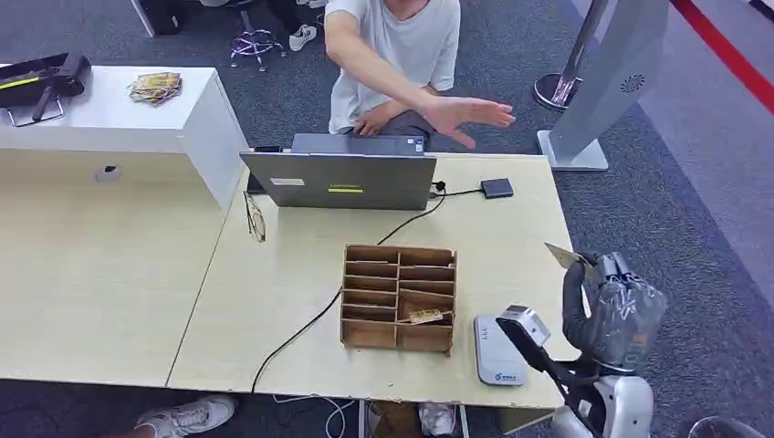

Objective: Pass the card to the sensor for recognition and then transmit it.

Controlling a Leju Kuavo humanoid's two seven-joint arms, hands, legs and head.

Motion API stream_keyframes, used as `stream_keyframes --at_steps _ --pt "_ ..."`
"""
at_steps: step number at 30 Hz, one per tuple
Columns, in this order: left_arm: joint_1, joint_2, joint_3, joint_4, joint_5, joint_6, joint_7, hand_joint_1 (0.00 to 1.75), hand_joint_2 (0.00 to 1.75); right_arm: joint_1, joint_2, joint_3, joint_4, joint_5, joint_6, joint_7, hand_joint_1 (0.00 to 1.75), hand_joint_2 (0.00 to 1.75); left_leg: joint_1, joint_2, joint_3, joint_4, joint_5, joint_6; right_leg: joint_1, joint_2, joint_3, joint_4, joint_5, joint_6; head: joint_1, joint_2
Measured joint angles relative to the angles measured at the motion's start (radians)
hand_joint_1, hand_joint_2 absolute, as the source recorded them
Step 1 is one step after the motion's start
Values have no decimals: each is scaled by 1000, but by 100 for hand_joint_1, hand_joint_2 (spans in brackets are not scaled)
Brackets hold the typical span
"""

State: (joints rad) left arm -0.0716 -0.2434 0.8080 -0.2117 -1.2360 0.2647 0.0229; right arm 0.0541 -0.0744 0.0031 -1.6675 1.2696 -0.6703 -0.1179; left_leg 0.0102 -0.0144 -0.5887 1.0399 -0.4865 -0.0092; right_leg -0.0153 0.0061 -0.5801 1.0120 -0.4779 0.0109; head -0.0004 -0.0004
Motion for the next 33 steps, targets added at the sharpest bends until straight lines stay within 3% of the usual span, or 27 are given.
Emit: stream_keyframes --at_steps 6,13,26,33 --pt "0 0 0 0 -3 -2 0 0 0 -2 38 14 -76 56 0 -58 175 175 0 0 0 0 0 0 0 0 0 0 0 0 0 0" --pt "0 0 0 0 -11 -3 0 0 0 -28 65 66 -122 91 0 -77 175 175 0 0 0 0 0 0 0 0 0 0 0 0 0 0" --pt "-1 0 0 0 -27 -10 4 0 0 -132 73 237 -110 141 0 -39 175 175 0 0 0 0 0 0 0 0 0 0 0 0 0 0" --pt "-5 0 0 0 -45 -23 6 0 0 -216 73 351 -39 149 0 -6 175 175 0 0 1 0 0 0 0 0 0 1 0 0 0 0"
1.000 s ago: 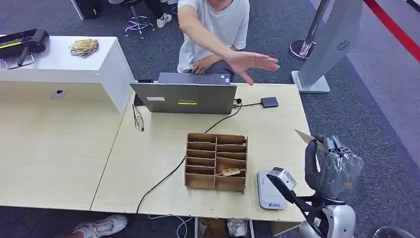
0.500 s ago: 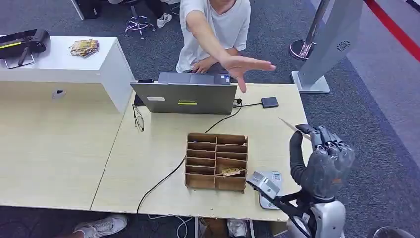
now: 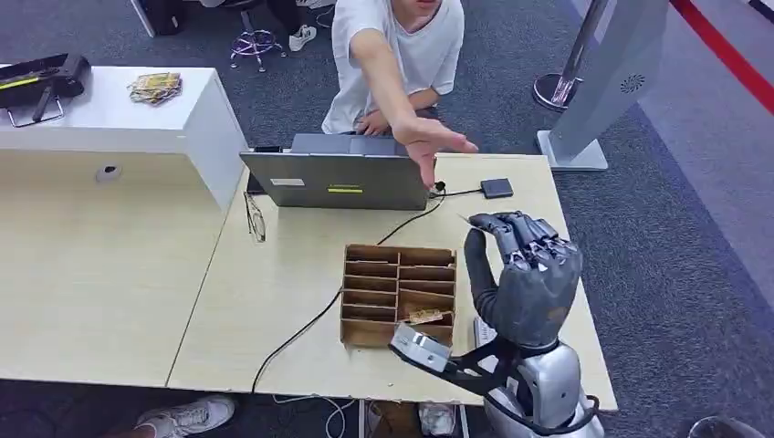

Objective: Pass the card to the sensor for recognition and then transmit it.

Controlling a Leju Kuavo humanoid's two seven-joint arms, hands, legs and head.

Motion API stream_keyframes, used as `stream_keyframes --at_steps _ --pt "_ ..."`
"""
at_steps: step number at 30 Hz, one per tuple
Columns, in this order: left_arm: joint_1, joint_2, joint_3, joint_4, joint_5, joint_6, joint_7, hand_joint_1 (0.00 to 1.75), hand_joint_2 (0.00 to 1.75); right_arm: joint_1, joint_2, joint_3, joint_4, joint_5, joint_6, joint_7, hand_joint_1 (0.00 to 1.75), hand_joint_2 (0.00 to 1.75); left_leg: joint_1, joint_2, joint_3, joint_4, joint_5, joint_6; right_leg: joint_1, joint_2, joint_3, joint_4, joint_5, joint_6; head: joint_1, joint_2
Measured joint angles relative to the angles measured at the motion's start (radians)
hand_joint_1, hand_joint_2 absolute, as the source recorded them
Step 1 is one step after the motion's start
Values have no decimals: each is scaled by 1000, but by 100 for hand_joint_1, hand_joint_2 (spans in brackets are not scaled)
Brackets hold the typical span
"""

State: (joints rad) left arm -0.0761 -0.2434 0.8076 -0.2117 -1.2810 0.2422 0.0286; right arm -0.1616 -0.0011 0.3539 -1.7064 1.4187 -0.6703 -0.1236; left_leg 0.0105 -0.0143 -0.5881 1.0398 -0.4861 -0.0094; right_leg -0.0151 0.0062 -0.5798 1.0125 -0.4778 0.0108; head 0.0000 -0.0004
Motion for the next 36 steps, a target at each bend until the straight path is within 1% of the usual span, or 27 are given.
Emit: stream_keyframes --at_steps 8,15,17,21,32,33,36 --pt "-3 0 -2 0 -13 -10 3 0 0 -80 0 88 77 -3 4 28 175 175 0 0 0 0 0 0 0 0 0 0 0 0 0 0" --pt "-12 0 -13 0 -30 -26 22 0 0 -153 1 152 172 9 21 57 175 175 0 0 0 0 0 0 0 0 0 0 0 0 0 0" --pt "-18 -1 -14 0 -33 -36 35 0 0 -173 5 165 204 15 24 69 175 175 0 0 0 0 1 0 0 0 0 0 0 0 0 0" --pt "-27 -2 -20 0 -37 -43 44 0 0 -203 12 185 256 27 30 81 175 175 0 0 0 0 1 0 0 0 0 0 0 0 0 0" --pt "-34 -3 -38 0 -47 -53 51 0 0 -257 17 221 366 68 32 114 175 175 0 0 0 0 1 0 0 0 0 0 0 0 0 0" --pt "-34 -3 -38 0 -47 -53 50 0 0 -258 18 223 372 69 33 115 0 175 0 0 0 0 1 0 0 0 0 0 0 0 0 0" --pt "-34 -3 -39 0 -47 -54 51 0 0 -266 17 230 392 75 41 122 0 175 0 0 0 0 1 0 0 0 0 0 0 0 0 0"
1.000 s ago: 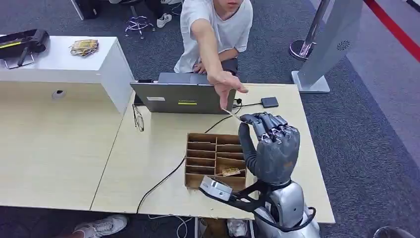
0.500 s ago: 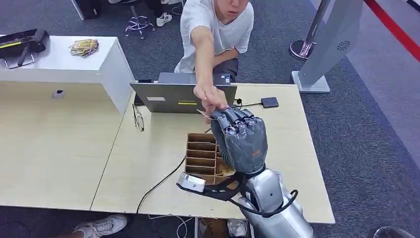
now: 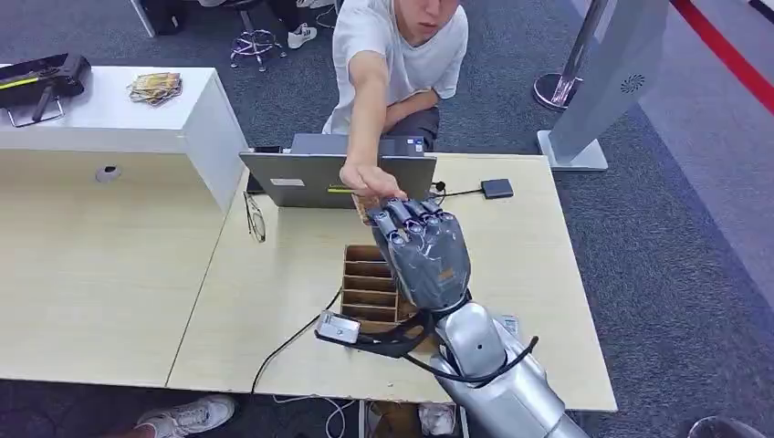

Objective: Pass the card to the sensor for recognition and then transmit it.

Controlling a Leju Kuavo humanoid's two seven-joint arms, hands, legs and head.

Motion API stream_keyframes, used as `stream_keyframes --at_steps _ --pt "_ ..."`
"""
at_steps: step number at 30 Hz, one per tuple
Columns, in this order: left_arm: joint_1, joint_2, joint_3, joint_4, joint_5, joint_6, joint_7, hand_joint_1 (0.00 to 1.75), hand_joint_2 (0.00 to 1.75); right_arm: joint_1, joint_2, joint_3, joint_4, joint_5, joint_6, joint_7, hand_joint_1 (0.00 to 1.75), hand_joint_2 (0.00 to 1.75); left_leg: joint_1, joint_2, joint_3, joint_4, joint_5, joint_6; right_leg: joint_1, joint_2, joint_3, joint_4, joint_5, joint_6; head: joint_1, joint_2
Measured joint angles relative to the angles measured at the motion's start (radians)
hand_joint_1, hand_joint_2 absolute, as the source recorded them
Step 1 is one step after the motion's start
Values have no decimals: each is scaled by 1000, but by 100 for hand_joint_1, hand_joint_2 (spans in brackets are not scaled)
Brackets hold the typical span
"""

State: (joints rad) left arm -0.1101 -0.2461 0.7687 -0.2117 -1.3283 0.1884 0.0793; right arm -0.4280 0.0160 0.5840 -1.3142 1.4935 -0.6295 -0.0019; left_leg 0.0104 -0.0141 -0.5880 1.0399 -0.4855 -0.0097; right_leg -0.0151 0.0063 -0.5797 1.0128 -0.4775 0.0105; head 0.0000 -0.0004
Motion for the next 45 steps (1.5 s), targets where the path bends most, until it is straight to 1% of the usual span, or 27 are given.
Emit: stream_keyframes --at_steps 1,2,12,18,27,30,36,40,45 --pt "0 0 0 0 0 0 0 0 0 -2 0 2 5 1 3 2 0 175 0 0 0 0 0 0 0 0 0 0 0 0 0 0" --pt "0 0 -1 0 0 0 0 0 0 -3 0 5 10 3 6 4 0 0 0 0 0 0 0 0 0 0 0 0 0 0 0 0" --pt "0 0 -2 0 3 2 -1 0 0 -4 0 19 24 4 5 18 0 0 0 0 0 0 0 0 0 0 0 0 0 0 0 0" --pt "1 0 -2 0 11 11 -17 0 0 -2 -1 20 13 -3 -4 29 0 0 0 0 0 0 0 0 0 0 0 0 0 0 0 0" --pt "1 0 -1 0 24 22 -18 0 0 26 -10 16 -61 -26 -31 26 0 0 0 0 0 0 0 0 0 0 0 0 0 0 0 0" --pt "1 0 -1 0 34 25 -19 0 0 46 -14 14 -99 -46 -37 10 0 0 0 0 0 0 0 0 0 0 0 0 0 0 0 0" --pt "1 0 0 0 54 33 -18 0 0 100 -19 14 -194 -142 -41 -37 0 0 0 0 0 0 0 0 0 0 0 0 0 0 0 0" --pt "2 0 2 0 68 38 -18 0 0 137 -20 14 -248 -295 -32 -99 0 0 0 0 0 0 0 0 0 0 0 0 0 0 0 0" --pt "4 0 11 0 86 51 -21 0 0 183 -20 13 -312 -488 30 -179 0 0 0 0 0 0 0 0 0 0 0 0 0 0 0 0"
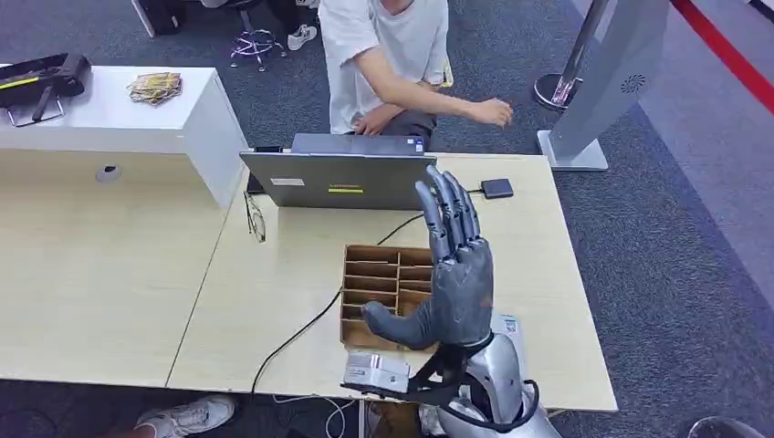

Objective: Pass the card to the sensor for recognition and then transmit it.

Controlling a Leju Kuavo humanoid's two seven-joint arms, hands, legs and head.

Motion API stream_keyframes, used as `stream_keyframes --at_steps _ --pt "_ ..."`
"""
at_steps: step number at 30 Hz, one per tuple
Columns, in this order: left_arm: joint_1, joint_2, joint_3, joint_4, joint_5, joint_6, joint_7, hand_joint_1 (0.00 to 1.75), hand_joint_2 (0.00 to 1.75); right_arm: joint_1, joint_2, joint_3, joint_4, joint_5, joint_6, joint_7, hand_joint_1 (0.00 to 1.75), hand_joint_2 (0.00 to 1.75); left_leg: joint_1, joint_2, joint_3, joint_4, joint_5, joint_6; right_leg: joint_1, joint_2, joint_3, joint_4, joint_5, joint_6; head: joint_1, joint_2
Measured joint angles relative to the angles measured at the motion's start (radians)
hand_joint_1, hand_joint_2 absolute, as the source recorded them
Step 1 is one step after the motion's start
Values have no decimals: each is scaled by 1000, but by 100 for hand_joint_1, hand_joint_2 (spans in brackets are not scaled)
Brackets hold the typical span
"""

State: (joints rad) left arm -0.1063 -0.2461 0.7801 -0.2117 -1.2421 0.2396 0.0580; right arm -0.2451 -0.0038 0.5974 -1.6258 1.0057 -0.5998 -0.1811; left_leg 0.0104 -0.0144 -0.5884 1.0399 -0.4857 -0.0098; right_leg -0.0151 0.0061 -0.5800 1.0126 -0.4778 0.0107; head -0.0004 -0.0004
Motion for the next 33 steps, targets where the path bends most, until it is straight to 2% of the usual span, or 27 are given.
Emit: stream_keyframes --at_steps 5,11,33 --pt "4 0 11 0 9 6 -10 0 0 33 0 0 -44 -107 52 -58 0 0 0 0 0 0 0 0 0 0 0 0 0 0 0 0" --pt "7 1 19 0 16 9 -15 0 0 60 0 0 -83 -162 73 -101 0 0 0 0 0 0 0 0 0 0 0 0 0 0 0 0" --pt "13 2 34 0 23 12 -13 0 0 78 -5 2 -128 -182 90 -132 0 0 0 0 0 0 0 0 0 0 0 0 0 0 0 0"
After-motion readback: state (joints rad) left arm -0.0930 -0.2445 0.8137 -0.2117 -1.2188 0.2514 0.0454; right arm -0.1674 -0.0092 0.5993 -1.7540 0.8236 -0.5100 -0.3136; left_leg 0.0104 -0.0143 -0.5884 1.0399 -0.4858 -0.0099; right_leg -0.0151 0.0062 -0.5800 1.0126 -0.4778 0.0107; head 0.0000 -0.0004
